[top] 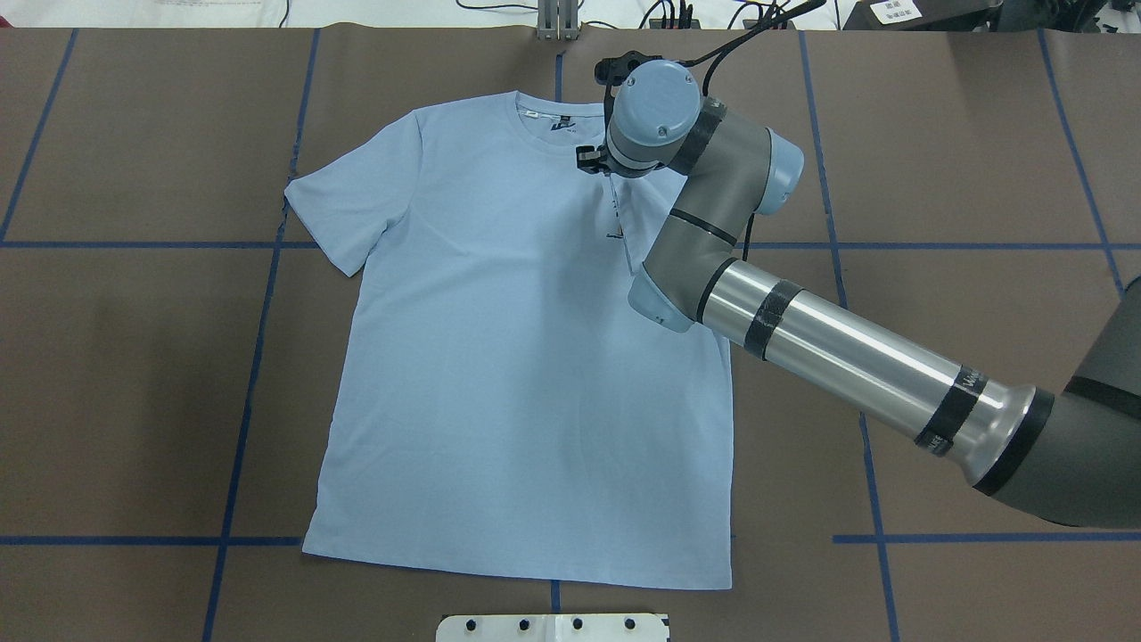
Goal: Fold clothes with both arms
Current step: 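Fold the grasped sleeve with the right gripper inward across the chest, then release the sleeve and lift the right gripper away while the left arm approaches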
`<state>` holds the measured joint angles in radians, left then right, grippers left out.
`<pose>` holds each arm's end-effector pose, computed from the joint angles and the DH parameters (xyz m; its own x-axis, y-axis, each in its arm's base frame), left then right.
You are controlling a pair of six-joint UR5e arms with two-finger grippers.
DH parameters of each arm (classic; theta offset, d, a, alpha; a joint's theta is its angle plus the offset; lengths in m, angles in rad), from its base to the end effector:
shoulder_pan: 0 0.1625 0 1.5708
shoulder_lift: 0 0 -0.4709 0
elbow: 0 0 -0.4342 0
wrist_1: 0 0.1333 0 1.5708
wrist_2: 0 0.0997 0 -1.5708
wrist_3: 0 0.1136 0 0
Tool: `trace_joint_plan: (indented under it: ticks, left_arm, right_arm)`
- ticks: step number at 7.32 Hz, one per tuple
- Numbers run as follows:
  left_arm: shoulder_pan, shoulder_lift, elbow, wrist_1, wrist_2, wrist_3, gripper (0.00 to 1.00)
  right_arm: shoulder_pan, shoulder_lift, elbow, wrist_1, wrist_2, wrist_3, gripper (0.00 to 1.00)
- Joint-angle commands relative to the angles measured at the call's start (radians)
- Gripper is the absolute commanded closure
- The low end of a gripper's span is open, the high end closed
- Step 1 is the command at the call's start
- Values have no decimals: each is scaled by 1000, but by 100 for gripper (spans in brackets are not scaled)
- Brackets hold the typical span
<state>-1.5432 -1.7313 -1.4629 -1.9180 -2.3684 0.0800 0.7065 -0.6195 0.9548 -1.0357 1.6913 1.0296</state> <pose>-0.0346 -0.6328 0.6388 0.6862 0.3704 -0.6260 -0.0805 0.8940 0.4407 -0.6403 -0.7038 0.2895 0.7162 -0.0611 0.6952 -0.2399 0.9139 0.3275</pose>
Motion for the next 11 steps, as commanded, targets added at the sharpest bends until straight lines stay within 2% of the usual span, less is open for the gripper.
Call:
trace_joint_plan:
  ticks: [1,2,3,4,5,7,8,10,11]
  left_arm:
    - [0,-17,-17,-4,1,-110,0]
    - [9,-36,-27,-63,3,-261,0]
    - [46,-37,-28,-141,9,-387,0]
    - [101,-43,-55,-163,11,-505,0]
    - [159,-59,-83,-164,17,-602,0]
    - [291,-71,-167,-164,137,-795,0]
    - [348,-97,-169,-164,190,-872,0]
    - [460,-149,-125,-162,325,-962,0]
    - [495,-207,-55,-164,369,-988,0]
  right_arm:
    - [2,4,8,-6,31,6,0]
    - [14,3,22,-29,104,6,0]
    - [34,0,91,-164,169,4,0]
    - [51,-8,173,-290,230,-5,0]
    - [70,-32,241,-349,292,-6,0]
    - [102,-129,431,-493,318,-19,0]
    - [113,-147,500,-573,318,-29,0]
    - [149,-215,623,-668,324,-93,0]
    - [186,-250,694,-758,333,-211,0]
